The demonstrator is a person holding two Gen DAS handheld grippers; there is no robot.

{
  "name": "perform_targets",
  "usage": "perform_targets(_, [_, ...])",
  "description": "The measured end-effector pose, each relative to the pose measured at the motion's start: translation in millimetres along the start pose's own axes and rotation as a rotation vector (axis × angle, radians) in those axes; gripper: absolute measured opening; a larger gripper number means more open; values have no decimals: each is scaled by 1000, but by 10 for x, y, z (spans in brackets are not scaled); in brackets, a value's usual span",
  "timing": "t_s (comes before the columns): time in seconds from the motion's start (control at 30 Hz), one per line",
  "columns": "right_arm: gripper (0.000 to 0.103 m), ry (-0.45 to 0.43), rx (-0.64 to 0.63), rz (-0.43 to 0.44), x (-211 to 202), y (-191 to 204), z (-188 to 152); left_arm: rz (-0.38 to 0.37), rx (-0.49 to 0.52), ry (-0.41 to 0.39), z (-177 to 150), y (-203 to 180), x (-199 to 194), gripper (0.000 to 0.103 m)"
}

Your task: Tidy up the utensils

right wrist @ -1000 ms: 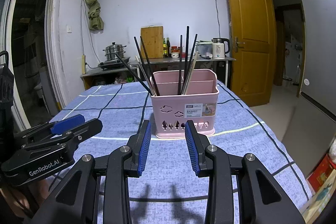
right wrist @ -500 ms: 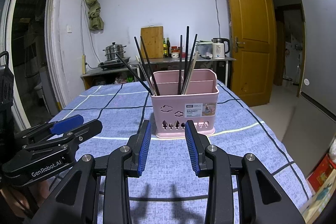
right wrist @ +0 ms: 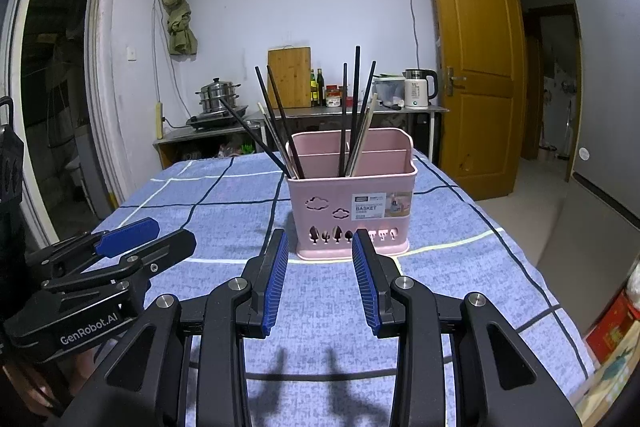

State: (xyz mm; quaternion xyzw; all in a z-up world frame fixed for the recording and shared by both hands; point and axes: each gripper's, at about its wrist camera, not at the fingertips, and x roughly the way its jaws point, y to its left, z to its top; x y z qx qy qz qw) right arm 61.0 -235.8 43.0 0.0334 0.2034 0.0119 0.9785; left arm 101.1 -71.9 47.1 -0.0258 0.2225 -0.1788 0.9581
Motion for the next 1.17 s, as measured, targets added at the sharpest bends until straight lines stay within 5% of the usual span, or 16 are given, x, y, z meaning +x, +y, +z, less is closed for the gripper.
perform_targets(1.17, [34,7,-7,-8,-11,14,14,0,5,-5,0,-13,4,54])
